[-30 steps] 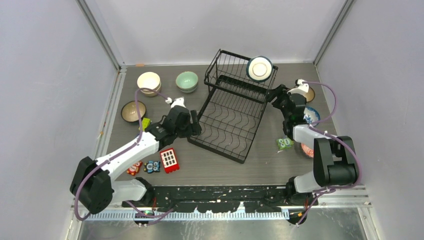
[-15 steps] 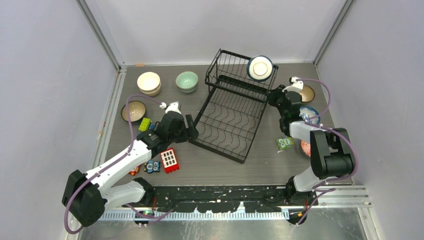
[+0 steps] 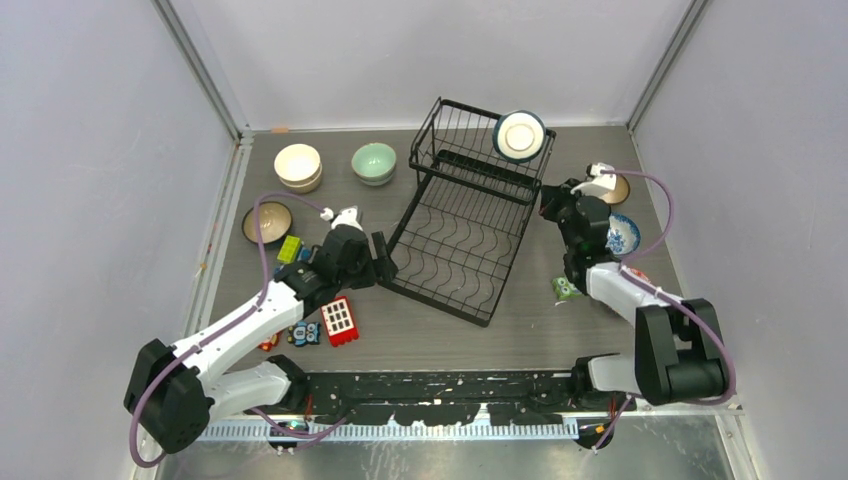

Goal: Unload the bowls from the dish rack
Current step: Adjust the dish rack at the center of the board.

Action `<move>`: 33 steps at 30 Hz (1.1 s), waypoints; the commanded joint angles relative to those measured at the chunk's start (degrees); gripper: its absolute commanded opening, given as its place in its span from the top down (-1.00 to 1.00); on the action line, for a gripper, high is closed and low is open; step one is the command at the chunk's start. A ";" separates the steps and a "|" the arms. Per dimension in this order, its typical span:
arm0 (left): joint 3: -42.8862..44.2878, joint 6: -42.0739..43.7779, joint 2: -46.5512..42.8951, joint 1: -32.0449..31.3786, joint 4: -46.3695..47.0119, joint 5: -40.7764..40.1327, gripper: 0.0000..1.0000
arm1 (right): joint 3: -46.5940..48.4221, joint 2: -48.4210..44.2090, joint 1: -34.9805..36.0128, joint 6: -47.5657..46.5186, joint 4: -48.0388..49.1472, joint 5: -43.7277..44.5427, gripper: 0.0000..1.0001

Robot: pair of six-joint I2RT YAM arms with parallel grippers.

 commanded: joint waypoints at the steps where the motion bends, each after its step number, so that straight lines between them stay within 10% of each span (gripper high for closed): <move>1: -2.18 -2.91 -0.75 0.29 0.37 0.22 -0.54 | -2.35 -5.74 0.92 2.00 -0.07 3.00 0.98; 11: -4.76 -27.78 -3.54 -12.14 -1.07 -16.63 -0.99 | -4.43 -22.06 1.67 9.93 -18.04 12.12 -0.06; 21: 16.01 -60.97 17.03 -21.22 -30.95 -22.50 -0.93 | -1.24 -33.85 1.69 17.44 -39.48 22.60 -0.17; 33: 17.65 -67.58 23.84 -22.37 -31.29 -23.18 -0.27 | 1.84 -38.74 4.13 18.34 -46.81 24.69 -0.20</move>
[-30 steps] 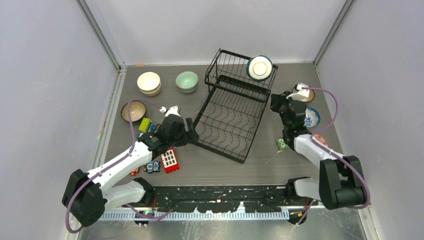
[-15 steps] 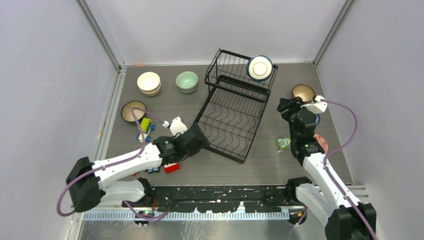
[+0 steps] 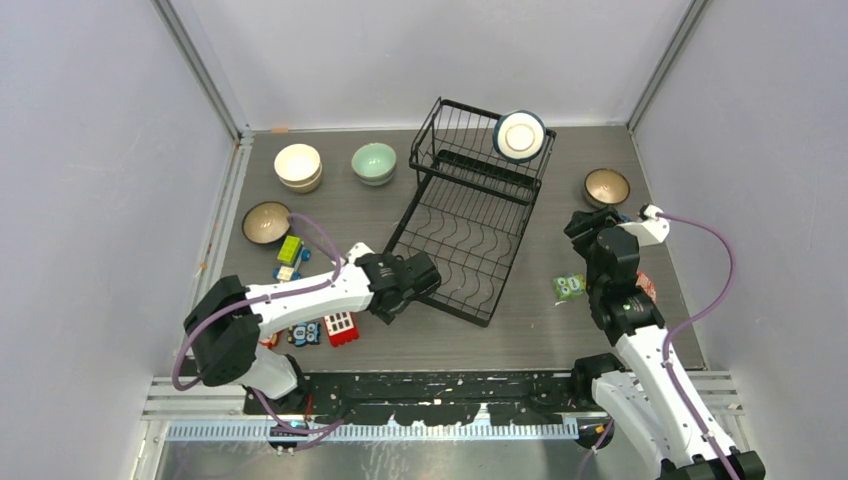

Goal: Unload the bowls from the dish rack
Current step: Adjust the dish rack at the center of the board.

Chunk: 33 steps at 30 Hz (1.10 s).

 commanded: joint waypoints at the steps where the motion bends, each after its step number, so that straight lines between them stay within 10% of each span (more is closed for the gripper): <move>1: 0.95 -3.11 1.29 -0.30 -2.44 -3.16 -0.19 | 2.89 -0.89 0.64 1.77 -1.50 1.88 -0.19; 15: -5.78 9.62 -0.01 2.35 5.25 -3.70 0.99 | 14.02 -5.17 1.33 -3.59 -11.25 -3.47 -0.36; 33: -17.36 45.47 -10.21 12.64 16.36 3.93 0.99 | 28.56 2.11 2.12 -7.95 -17.50 -11.05 -0.55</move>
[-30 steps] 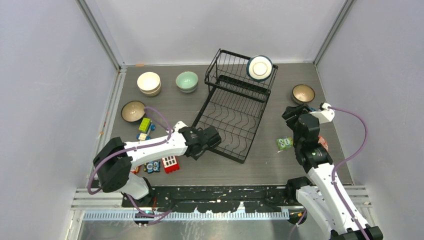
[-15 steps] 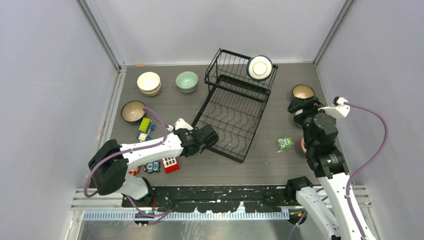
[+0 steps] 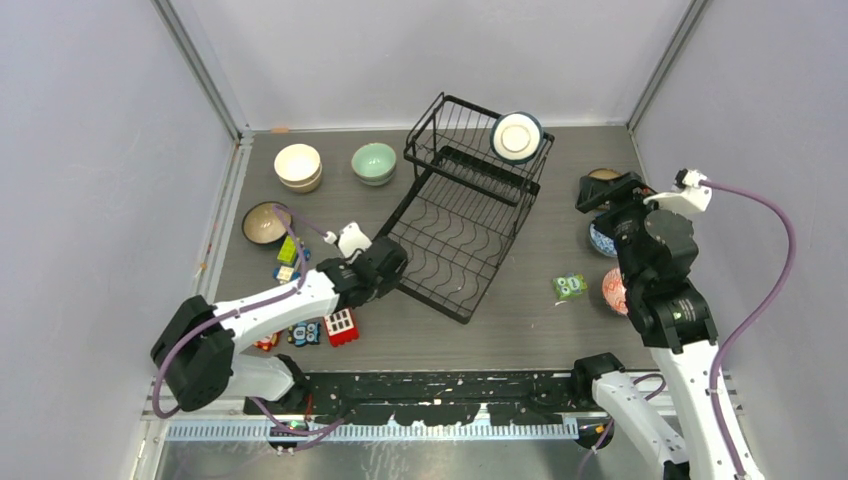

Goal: Unload the bowls from the dish rack
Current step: Adjust the dish rack at the center of the board.

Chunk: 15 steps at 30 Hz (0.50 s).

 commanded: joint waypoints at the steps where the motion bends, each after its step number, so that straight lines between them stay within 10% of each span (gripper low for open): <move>1: -6.37 19.18 -2.69 3.31 -5.32 2.59 0.99 | 4.38 4.20 0.34 -1.43 -1.89 -4.14 -0.56; 15: -9.61 22.24 -2.07 11.66 -4.58 8.73 0.99 | 19.96 29.41 -5.13 2.13 4.11 -20.09 -0.59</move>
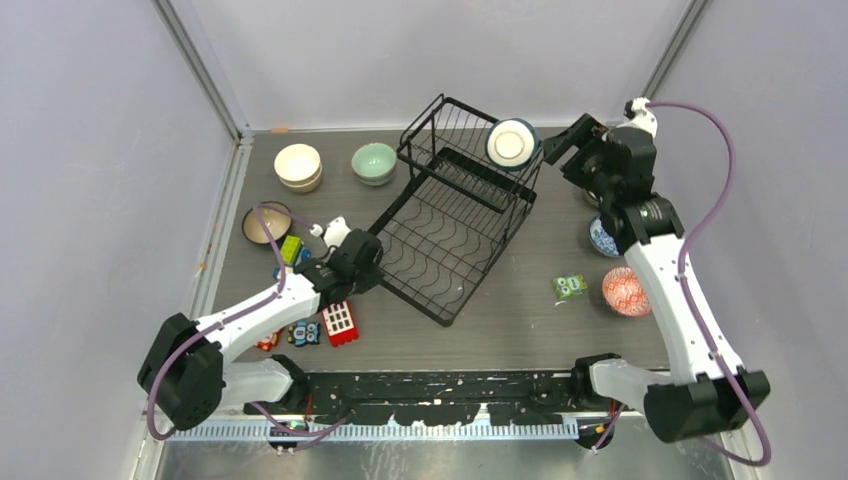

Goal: Unload the bowls from the dish rack
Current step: Adjust the dish rack at the center of the board.

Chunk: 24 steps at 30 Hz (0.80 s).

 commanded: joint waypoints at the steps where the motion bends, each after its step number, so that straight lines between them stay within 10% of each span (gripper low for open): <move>1: -3.36 8.03 5.17 2.86 -8.56 2.38 0.99 | 6.12 5.56 -3.81 2.10 5.45 -9.73 -0.59; 13: -0.22 11.33 12.95 10.26 -8.19 3.75 0.99 | 9.12 18.55 -15.34 14.54 19.26 -29.10 -0.80; 24: 0.25 11.70 17.55 13.77 -6.76 4.30 0.99 | 3.97 25.10 -18.53 25.11 36.68 -25.99 -0.81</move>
